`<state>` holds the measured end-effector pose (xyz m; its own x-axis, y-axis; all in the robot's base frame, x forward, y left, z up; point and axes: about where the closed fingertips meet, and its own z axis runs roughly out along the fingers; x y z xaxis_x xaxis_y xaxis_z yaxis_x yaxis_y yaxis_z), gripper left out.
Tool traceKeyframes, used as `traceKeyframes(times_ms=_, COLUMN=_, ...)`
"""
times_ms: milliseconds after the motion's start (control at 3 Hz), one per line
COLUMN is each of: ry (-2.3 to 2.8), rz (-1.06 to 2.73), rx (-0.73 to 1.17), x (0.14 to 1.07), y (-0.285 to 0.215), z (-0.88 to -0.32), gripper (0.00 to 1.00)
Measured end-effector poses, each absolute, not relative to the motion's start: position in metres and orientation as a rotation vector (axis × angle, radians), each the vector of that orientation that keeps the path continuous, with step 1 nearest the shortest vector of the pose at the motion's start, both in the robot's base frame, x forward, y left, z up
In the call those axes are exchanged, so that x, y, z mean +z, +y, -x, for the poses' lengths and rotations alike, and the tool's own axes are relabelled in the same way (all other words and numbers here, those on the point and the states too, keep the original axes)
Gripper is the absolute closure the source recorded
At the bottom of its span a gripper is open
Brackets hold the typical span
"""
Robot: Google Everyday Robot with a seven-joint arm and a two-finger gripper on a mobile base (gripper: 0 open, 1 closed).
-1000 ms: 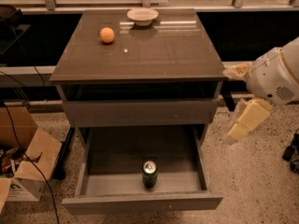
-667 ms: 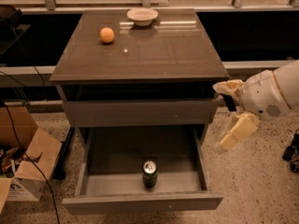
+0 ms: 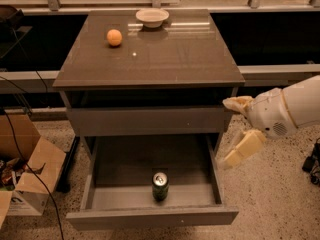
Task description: Pick green can from middle drawer and place on counter
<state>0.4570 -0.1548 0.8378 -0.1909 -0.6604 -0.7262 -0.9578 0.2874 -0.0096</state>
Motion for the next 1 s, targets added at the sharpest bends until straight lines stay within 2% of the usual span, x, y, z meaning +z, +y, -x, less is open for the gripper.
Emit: traceKeyframes(times_ms=1000, ry=1.951, rz=1.267, rx=0.846, x=0.657, y=-0.104, z=-0.486, gripper=0.0)
